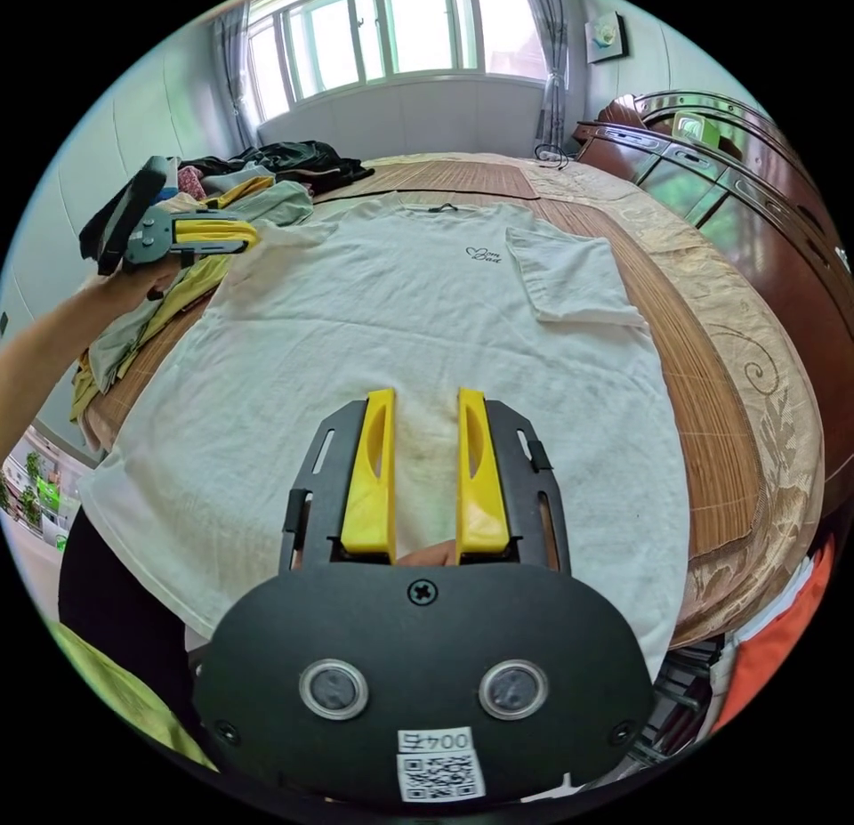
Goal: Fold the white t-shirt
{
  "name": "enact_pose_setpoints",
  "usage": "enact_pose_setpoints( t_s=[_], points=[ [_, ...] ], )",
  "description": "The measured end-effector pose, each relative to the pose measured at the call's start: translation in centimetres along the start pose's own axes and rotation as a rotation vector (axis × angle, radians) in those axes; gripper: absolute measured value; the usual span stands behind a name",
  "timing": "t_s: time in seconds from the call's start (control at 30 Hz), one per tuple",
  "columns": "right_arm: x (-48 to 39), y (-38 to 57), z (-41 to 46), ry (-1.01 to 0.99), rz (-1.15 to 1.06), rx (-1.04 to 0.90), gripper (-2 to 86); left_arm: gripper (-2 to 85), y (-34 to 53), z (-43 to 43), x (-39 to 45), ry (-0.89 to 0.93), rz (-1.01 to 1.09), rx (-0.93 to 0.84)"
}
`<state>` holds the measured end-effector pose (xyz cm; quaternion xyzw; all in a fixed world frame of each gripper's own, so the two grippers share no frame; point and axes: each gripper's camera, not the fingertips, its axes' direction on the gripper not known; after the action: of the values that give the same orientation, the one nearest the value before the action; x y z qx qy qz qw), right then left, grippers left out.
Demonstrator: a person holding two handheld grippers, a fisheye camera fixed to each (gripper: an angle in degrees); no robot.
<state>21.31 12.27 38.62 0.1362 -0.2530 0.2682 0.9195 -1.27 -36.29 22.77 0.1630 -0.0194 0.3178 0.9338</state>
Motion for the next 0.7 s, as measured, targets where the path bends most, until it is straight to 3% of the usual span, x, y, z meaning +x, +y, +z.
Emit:
enact_pose_setpoints(
  t_s=[0.17, 0.47, 0.6, 0.7],
  points=[
    [0.5, -0.1, 1.9, 0.010, -0.007, -0.002, 11.2, 7.2, 2.1, -3.3, -2.3, 0.077, -0.228, 0.032],
    [0.2, -3.0, 2.7, -0.106, -0.088, -0.176, 9.4, 6.8, 19.2, -2.1, -6.0, 0.605, -1.034, 0.099],
    [-0.6, -2.8, 6.3, -0.080, -0.177, -0.375, 7.5, 6.6, 20.8, -1.9, -6.9, 0.488, -1.001, 0.136],
    [0.2, -2.6, 7.1, -0.072, -0.180, -0.315, 6.3, 7.4, 20.8, -2.0, -8.5, 0.437, -0.940, 0.205]
  ],
)
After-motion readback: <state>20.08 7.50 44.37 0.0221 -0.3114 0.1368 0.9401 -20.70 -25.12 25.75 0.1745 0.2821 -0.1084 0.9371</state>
